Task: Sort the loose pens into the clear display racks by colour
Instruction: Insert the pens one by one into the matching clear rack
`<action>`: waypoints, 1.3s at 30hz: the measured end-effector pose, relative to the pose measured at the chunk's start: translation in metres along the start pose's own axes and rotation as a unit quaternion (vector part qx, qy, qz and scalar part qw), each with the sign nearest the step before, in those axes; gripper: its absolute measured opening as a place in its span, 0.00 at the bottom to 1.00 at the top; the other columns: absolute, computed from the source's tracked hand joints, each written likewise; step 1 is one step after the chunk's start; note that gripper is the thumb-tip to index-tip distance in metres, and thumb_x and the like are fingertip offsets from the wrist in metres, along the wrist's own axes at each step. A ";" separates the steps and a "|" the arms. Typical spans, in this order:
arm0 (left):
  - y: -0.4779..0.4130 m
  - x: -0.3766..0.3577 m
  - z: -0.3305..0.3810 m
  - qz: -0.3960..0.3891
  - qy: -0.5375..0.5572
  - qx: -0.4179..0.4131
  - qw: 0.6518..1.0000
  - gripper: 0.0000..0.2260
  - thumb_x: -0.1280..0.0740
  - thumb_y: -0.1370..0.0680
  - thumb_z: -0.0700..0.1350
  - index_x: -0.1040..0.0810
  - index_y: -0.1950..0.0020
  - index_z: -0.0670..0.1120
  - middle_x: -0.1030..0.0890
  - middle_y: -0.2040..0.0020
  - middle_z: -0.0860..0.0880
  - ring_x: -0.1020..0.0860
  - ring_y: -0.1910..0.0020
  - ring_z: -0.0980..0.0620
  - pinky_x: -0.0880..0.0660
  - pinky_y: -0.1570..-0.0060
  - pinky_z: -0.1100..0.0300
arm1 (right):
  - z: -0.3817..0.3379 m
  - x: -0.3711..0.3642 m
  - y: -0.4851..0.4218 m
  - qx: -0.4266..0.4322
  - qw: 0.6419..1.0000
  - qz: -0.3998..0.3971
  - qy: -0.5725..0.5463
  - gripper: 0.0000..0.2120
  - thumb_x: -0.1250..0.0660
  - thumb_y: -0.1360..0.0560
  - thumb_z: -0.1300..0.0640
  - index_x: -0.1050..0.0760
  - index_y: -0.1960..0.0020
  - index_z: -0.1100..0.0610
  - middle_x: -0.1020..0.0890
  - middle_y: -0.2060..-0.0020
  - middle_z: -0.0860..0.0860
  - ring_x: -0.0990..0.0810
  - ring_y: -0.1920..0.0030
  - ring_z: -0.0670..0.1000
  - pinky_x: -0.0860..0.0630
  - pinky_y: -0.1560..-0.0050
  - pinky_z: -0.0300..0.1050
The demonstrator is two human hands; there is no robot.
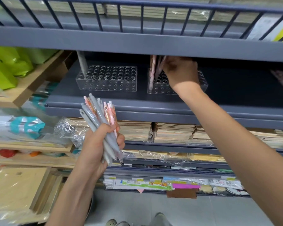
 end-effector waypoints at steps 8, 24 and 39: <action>-0.001 0.013 0.000 -0.005 -0.027 -0.003 1.000 0.18 0.31 0.31 0.43 0.30 0.44 0.39 0.28 0.65 0.42 0.26 0.73 0.49 0.26 0.75 0.59 | -0.002 -0.003 -0.003 0.035 0.995 -0.055 0.072 0.08 0.36 0.24 0.55 0.18 0.52 0.56 0.15 0.52 0.54 0.19 0.49 0.58 0.24 0.47 0.45; -0.008 0.023 0.003 -0.010 -0.032 -0.015 0.999 0.18 0.28 0.31 0.40 0.27 0.45 0.37 0.20 0.63 0.42 0.21 0.69 0.46 0.23 0.72 0.58 | -0.004 0.000 0.002 -0.007 0.996 -0.068 0.059 0.10 0.33 0.24 0.53 0.18 0.47 0.55 0.16 0.48 0.51 0.21 0.43 0.55 0.28 0.41 0.40; -0.007 0.038 0.012 -0.055 -0.048 0.014 0.997 0.16 0.30 0.31 0.39 0.24 0.45 0.36 0.18 0.63 0.41 0.20 0.69 0.44 0.22 0.70 0.55 | -0.068 -0.013 0.122 0.067 0.938 -0.262 -0.217 0.06 0.24 0.29 0.54 0.16 0.54 0.54 0.17 0.61 0.48 0.25 0.65 0.46 0.31 0.63 0.33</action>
Point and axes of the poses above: each hand's wrist, its own y-axis away from the middle knuckle, its own x-axis out of the back of the hand, z = x × y, the point moved 1 cm from there along -y, towards the middle knuckle
